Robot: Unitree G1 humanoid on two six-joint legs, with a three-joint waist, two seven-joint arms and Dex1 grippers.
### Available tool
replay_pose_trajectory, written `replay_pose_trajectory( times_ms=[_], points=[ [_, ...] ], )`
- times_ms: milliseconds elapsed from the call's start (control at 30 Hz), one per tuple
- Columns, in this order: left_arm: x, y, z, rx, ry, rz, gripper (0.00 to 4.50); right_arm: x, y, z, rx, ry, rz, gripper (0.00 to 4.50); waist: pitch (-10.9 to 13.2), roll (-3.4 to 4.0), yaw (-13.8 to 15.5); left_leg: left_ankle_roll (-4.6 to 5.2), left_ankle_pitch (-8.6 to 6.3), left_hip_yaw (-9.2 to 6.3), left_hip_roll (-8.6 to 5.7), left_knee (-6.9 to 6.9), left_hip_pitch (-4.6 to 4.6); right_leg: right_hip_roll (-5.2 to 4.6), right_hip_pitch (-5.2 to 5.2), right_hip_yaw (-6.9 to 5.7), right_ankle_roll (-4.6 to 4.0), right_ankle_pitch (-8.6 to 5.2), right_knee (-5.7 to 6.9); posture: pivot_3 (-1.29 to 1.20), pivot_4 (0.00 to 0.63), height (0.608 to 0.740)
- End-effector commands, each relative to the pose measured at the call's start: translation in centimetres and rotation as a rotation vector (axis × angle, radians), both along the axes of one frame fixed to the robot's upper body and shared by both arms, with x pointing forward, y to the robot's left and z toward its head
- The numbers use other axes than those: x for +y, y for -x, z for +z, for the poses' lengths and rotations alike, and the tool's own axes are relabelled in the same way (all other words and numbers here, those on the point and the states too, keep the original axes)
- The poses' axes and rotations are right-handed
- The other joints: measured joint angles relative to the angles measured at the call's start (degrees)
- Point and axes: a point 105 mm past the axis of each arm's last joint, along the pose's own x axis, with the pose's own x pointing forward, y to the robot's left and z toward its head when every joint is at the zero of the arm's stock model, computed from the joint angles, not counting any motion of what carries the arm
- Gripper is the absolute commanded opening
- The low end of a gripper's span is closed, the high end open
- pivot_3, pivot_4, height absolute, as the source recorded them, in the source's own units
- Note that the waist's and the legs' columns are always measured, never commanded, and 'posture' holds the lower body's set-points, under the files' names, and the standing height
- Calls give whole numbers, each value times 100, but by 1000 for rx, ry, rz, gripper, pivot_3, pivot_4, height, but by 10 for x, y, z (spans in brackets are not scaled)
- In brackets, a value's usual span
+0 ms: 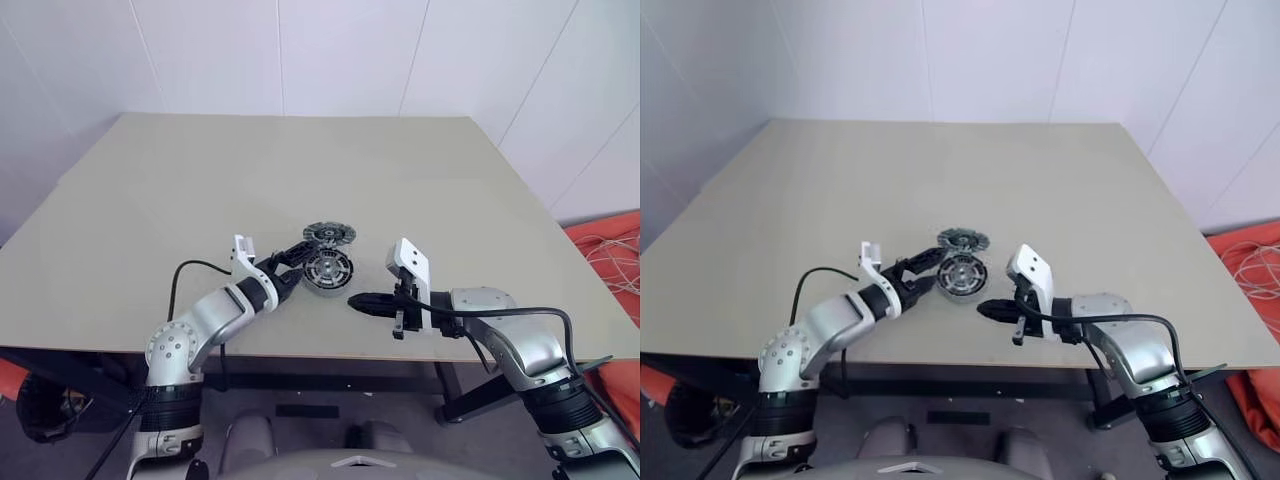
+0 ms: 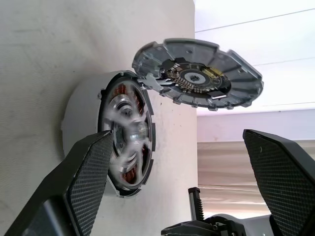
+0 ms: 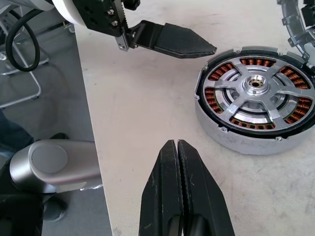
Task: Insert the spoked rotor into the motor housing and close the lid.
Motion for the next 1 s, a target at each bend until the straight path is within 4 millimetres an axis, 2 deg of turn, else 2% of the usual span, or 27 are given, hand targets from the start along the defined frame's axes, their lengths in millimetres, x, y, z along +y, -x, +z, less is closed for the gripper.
replay_pose_trajectory(
  times_ms=[33, 133, 200, 300, 400, 500, 667, 833, 1000],
  points=[
    [6, 3, 18, -76, 40, 12, 4477, 3, -2, 9, -34, -14, 11, 0, 0, 0, -2, 0, 0, 0, 0, 0, 0, 0, 0, 0, 0, 0, 0, 0, 0, 740],
    [14, 9, 14, -88, -2, 19, 4477, 4, -1, 11, -35, -16, 13, 0, 0, 0, -4, 1, 0, 0, 0, 0, 1, 0, 0, 0, 0, 0, 0, 0, 0, 740],
    [28, 10, 14, -113, -36, 69, 4477, 5, -2, 12, -37, -18, 15, 0, 0, 0, -10, 2, -1, 0, 1, 0, 2, 1, 0, 0, 0, 0, 0, 0, 0, 740],
    [55, 7, 0, -207, -322, 152, 4477, 7, -6, 16, -53, -35, 3, 0, 0, 1, -21, 5, -3, -1, 4, -4, 4, 2, -1, -1, 0, 0, 0, 0, 0, 740],
    [81, 2, -4, -254, -418, 287, 4477, 12, -8, 20, -67, -50, -1, 0, 0, 2, -21, 8, -5, 0, 2, -4, 7, 1, 0, 0, 1, 0, -3, 0, 0, 740],
    [97, 1, -1, -341, -533, 364, 3866, 18, -12, 26, -88, -77, -9, 0, 1, -2, -22, 9, -5, 0, 2, -3, 4, 0, 1, 2, 3, -1, -7, 0, 0, 740],
    [92, 1, 2, -471, -689, 370, 2219, 27, -32, 31, -149, -84, -78, 0, 1, -1, -28, 9, -5, -1, 3, -5, 6, 0, 0, 2, 2, -1, -3, 0, 0, 740],
    [65, 10, 2, -521, -613, 244, 603, 34, -44, 22, -189, -32, -109, 0, 1, -1, -29, 8, -5, 0, 2, -6, 5, -1, 0, 3, 0, 0, 0, 0, 0, 740],
    [55, 21, -5, -533, -618, 119, 603, 42, -50, 15, -197, -1, -103, 0, 3, 5, -47, 6, -4, 3, 3, -17, 1, 2, -14, 3, -5, 0, 5, 0, 0, 740]
  ],
)
